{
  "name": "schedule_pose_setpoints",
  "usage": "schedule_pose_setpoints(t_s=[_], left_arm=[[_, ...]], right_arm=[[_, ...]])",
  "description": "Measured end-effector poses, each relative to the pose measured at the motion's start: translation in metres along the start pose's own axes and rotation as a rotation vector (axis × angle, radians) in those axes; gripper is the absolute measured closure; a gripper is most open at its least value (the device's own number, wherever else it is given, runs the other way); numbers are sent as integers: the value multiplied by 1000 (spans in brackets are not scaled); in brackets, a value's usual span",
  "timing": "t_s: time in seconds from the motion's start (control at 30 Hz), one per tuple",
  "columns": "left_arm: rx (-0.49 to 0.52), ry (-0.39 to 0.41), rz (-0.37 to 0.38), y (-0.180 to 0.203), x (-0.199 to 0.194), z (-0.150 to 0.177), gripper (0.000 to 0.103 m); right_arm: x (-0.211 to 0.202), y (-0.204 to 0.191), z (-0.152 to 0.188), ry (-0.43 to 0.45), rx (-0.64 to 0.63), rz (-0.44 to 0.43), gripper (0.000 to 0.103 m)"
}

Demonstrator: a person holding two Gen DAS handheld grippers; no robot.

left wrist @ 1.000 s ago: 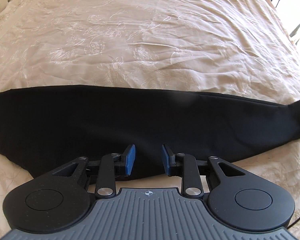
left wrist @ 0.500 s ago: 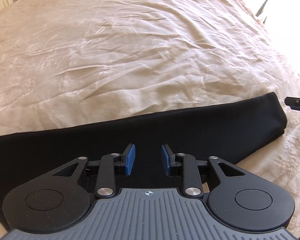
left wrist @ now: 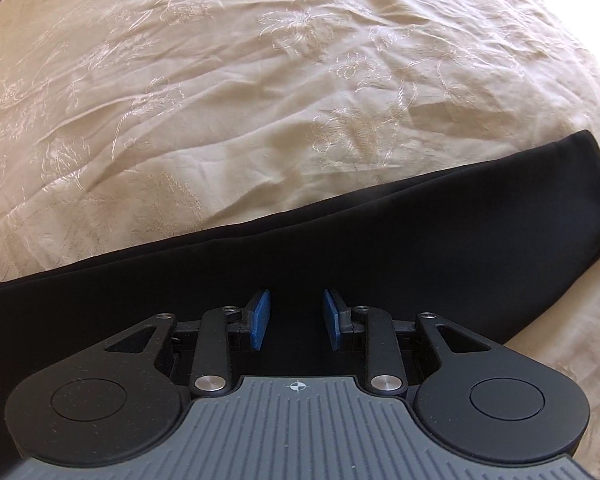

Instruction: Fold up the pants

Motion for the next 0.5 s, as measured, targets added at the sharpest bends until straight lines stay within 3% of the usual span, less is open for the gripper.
schedule_pose_setpoints(t_s=[0.13,0.3,0.5], left_arm=[[7,-3,-12,0,1,1,74],[18,2,-30,3,3,-1,74],[16,2,-29,4,4,-2,74]], right_arm=[[24,10,1,-61,-9,-10,64],[32,17,1,-74,-12,-35,61],[44,20,14,-158,2,-140,55]])
Point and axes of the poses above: each gripper's, at about its wrist camera, not at the fingertips, and x roughly the way its jaws point, y to its right, z to its underside, the point moved 9 cm from there along x, roughly the way its jaws point
